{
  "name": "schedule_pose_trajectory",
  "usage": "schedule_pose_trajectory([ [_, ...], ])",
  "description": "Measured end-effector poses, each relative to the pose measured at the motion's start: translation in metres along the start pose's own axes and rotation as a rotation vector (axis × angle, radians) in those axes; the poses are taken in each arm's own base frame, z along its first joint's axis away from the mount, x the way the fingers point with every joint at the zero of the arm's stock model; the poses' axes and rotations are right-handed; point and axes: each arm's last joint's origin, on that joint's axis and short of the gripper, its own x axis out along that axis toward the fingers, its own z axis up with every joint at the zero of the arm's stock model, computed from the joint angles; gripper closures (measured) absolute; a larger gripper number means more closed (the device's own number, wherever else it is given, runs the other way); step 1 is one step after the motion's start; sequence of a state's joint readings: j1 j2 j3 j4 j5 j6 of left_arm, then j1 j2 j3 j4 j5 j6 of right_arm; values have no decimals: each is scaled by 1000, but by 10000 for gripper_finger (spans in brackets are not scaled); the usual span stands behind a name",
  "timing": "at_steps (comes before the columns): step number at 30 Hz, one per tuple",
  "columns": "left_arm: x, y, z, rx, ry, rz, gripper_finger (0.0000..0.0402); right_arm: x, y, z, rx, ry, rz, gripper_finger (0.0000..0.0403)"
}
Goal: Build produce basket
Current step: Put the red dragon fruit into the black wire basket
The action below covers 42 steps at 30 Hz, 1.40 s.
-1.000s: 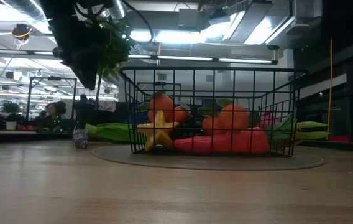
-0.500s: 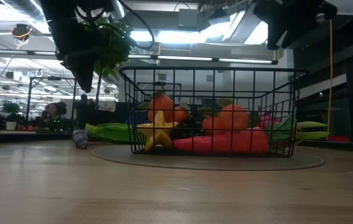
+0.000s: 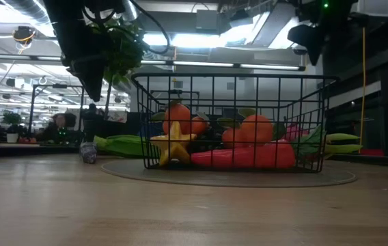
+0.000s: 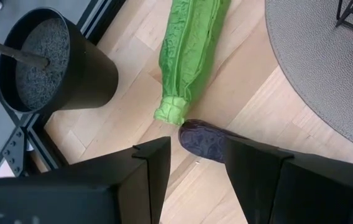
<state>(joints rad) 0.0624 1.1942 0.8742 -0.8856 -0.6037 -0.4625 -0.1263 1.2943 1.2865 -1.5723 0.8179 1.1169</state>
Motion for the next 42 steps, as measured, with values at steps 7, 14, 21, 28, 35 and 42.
schedule_pose_trajectory([
  [7,0,0,0,-1,0,0,266,10,-24,10,-11,98,6,199],
  [14,0,0,0,-2,-3,-1,266,25,-49,18,37,375,165,199],
  [21,0,0,0,-3,-4,-1,266,42,-43,36,-20,383,390,199],
  [28,0,0,0,-3,-4,-1,266,70,-44,47,-48,527,558,199],
  [35,0,0,0,-1,-3,-1,266,93,-49,50,32,634,459,199],
  [42,0,0,0,-1,-4,-1,266,94,-34,17,-146,699,483,199],
])
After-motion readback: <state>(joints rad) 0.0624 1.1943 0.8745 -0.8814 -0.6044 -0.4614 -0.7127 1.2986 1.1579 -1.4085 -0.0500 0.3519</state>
